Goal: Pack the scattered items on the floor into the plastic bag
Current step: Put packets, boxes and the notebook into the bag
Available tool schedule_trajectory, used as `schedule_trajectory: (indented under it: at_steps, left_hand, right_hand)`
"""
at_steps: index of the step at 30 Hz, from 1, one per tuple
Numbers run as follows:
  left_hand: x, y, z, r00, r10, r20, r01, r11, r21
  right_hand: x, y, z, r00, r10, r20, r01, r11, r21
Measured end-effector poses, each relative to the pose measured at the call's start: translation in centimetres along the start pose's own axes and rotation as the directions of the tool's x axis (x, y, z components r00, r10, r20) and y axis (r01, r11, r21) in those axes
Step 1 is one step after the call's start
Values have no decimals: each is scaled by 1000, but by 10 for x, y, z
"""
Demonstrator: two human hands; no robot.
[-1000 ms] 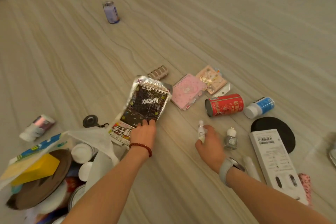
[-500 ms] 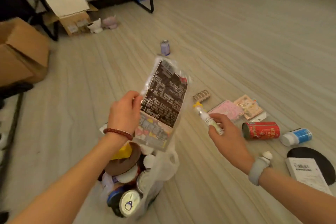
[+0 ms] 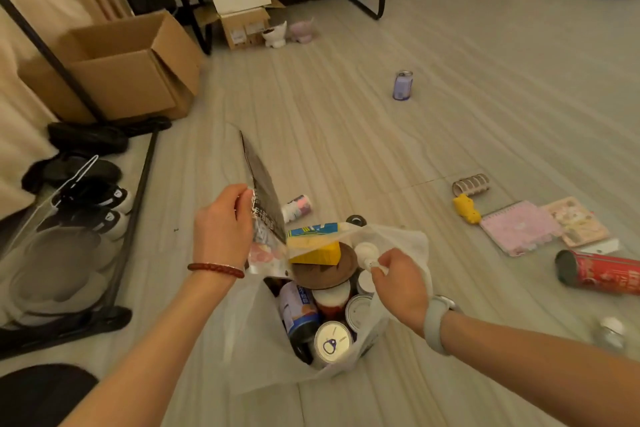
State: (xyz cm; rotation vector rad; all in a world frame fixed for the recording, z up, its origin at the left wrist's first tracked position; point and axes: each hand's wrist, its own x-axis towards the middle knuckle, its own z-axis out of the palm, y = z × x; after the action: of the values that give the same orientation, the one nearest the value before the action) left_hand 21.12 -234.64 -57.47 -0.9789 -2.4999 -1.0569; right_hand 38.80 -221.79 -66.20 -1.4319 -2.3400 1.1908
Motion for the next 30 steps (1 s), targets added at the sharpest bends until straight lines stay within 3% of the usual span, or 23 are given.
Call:
schedule_trajectory:
  at_steps: [4,13,19,21,25,30]
  left_hand:
    - [-4,-5,5,1000,14,0,-14,999,-29]
    - [-9,7,9,997,74,4,-74,995,-62]
    - [-7,16,6,994,100,36,-94,985,-143]
    - [-4,24,3,997,47,63,-30,965,-261]
    - [-1,46,0,983,-21,182,109,866,-488]
    - [-5,73,3,959,52,280,126,803,-582]
  right_hand:
    - [4,-7,7,997,-11,-72,23,984,178]
    - [7,-17,2,982,-187,-29,189,956,224]
    - [-3,-18,-14,932,-362,1,345,889,300]
    - [-3,-19,-24,906,-420,56,394,885,248]
    - [0,-33,-49,793,-592,148,604,794,-60]
    - [-2,-50,-59,775,-594,217,620,781,-73]
